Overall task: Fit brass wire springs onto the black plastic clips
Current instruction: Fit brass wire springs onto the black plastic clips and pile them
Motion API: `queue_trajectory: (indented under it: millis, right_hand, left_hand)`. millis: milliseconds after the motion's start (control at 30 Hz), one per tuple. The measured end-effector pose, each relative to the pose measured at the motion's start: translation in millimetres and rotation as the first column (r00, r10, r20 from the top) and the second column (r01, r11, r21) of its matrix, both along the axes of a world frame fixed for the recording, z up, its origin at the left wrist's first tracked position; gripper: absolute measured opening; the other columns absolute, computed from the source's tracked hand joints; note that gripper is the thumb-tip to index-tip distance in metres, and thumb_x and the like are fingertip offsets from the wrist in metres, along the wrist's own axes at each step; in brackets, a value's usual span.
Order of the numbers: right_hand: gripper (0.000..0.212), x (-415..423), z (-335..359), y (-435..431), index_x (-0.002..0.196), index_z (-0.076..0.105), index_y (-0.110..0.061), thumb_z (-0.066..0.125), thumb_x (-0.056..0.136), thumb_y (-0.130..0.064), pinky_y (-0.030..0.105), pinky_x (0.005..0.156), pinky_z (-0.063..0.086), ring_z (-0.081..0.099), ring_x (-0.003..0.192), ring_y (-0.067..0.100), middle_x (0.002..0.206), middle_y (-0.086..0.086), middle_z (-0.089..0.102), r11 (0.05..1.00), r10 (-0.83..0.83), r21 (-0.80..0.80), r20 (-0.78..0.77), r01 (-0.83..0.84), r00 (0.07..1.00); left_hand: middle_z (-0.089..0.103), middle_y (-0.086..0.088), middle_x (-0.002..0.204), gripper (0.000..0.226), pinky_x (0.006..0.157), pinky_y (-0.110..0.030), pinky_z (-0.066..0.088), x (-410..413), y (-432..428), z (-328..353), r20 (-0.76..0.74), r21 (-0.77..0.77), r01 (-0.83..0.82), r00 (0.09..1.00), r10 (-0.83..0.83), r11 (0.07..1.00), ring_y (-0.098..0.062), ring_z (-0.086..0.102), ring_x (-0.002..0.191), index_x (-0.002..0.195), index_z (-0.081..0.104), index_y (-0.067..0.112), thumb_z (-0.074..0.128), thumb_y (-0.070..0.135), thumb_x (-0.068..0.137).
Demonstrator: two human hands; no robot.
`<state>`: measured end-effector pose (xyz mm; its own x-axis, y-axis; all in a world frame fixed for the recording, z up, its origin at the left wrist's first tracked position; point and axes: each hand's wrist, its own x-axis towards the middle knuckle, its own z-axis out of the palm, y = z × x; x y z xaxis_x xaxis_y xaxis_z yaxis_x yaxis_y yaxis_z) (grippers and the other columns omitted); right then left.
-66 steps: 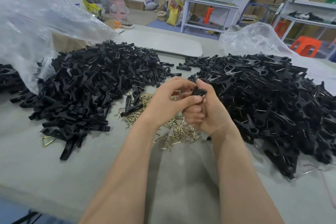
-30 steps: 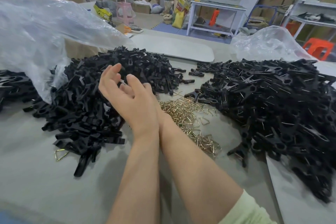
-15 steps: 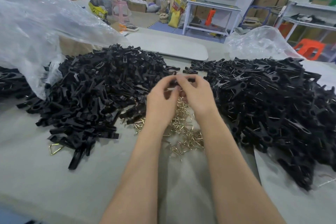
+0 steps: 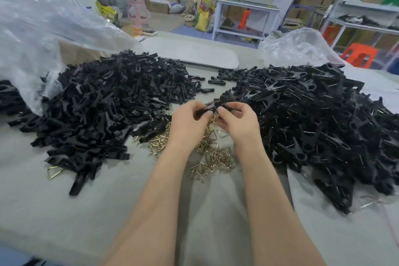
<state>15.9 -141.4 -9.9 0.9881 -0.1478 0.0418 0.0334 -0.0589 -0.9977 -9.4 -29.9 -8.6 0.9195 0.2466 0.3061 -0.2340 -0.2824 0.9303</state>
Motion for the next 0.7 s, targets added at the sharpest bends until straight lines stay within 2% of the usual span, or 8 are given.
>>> queue_trajectory:
  millis: [67,167,267,333,433,500,600,700]
  right_hand:
    - [0.026,0.6,1.2,-1.8,0.113,0.055,-0.001,0.063,0.089,-0.008,0.03,0.071,0.052,0.066,0.091,0.036,0.098,0.021,0.066,0.998,-0.049,0.036,0.014,0.049,0.999]
    - [0.029,0.1,3.0,2.7,0.118,0.053,-0.003,0.061,0.09,-0.007,0.029,0.073,0.053,0.066,0.088,0.03,0.1,0.019,0.066,0.998,-0.029,0.053,0.039,0.027,0.999]
    - [0.03,-1.9,1.3,7.6,0.12,0.054,-0.005,0.059,0.092,-0.009,0.032,0.079,0.051,0.064,0.094,0.029,0.104,0.016,0.065,1.0,-0.001,-0.027,0.088,0.004,0.996]
    - [0.029,-2.3,0.7,7.1,0.121,0.056,-0.008,0.06,0.092,-0.012,0.03,0.081,0.05,0.063,0.097,0.027,0.105,0.011,0.065,0.995,-0.007,-0.103,0.124,0.02,0.992]
    - [0.036,-5.6,1.0,9.2,0.125,0.054,-0.012,0.062,0.09,-0.011,0.029,0.081,0.051,0.063,0.094,0.021,0.106,0.006,0.065,0.991,-0.024,-0.126,0.182,0.048,0.983]
    - [0.04,-7.3,1.0,12.0,0.127,0.051,-0.013,0.062,0.089,-0.007,0.028,0.08,0.051,0.064,0.091,0.019,0.105,0.006,0.066,0.99,-0.018,-0.135,0.206,0.047,0.978]
    - [0.031,-7.5,0.7,11.2,0.121,0.058,-0.012,0.061,0.09,-0.011,0.025,0.082,0.049,0.064,0.094,0.018,0.104,0.003,0.067,0.983,0.004,-0.182,0.202,0.033,0.979]
    - [0.021,-7.8,0.7,10.2,0.112,0.063,-0.011,0.06,0.091,-0.014,0.024,0.082,0.048,0.064,0.095,0.019,0.099,0.002,0.068,0.976,0.006,-0.214,0.182,0.034,0.983]
  left_hand:
    - [0.071,-0.007,0.088,0.016,0.084,-0.036,0.053,6.3,1.8,-3.1,-0.042,0.023,0.003,0.999,-0.002,1.0,-0.027,0.068,0.087,0.088,0.059,0.026,0.061,0.01,0.089]
    - [0.071,0.004,0.088,0.023,0.088,-0.035,0.053,13.3,2.1,-8.3,-0.078,0.034,0.016,0.997,-0.014,0.999,-0.015,0.067,0.087,0.089,0.06,0.033,0.058,0.01,0.09]
    - [0.07,0.006,0.093,0.02,0.091,-0.029,0.051,12.4,-1.2,-6.8,-0.08,0.032,0.083,0.994,-0.081,0.996,-0.01,0.065,0.093,0.097,0.068,0.023,0.057,0.008,0.089]
    - [0.072,0.005,0.094,0.016,0.09,-0.027,0.051,12.7,-2.2,-5.3,-0.104,-0.035,0.119,0.987,-0.122,0.992,-0.01,0.066,0.095,0.102,0.07,0.016,0.06,0.015,0.089]
    - [0.072,0.005,0.085,0.005,0.085,-0.03,0.053,12.0,-1.4,-5.8,-0.109,-0.081,0.108,0.987,-0.116,0.991,-0.012,0.068,0.089,0.088,0.068,0.025,0.063,0.025,0.089]
    - [0.071,-0.001,0.085,0.005,0.085,-0.035,0.053,13.1,1.1,-8.2,-0.098,-0.093,0.071,0.992,-0.08,0.993,-0.018,0.067,0.088,0.084,0.064,0.024,0.064,0.021,0.089]
    - [0.069,0.004,0.086,0.006,0.076,-0.024,0.048,14.6,4.8,-10.2,-0.104,-0.143,0.005,0.994,-0.02,0.99,-0.013,0.064,0.089,0.092,0.062,0.023,0.064,0.019,0.089]
    - [0.069,0.009,0.09,0.014,0.073,-0.016,0.043,15.1,4.1,-9.3,-0.123,-0.234,0.05,0.989,-0.081,0.971,-0.006,0.062,0.092,0.102,0.061,0.026,0.062,0.018,0.091]
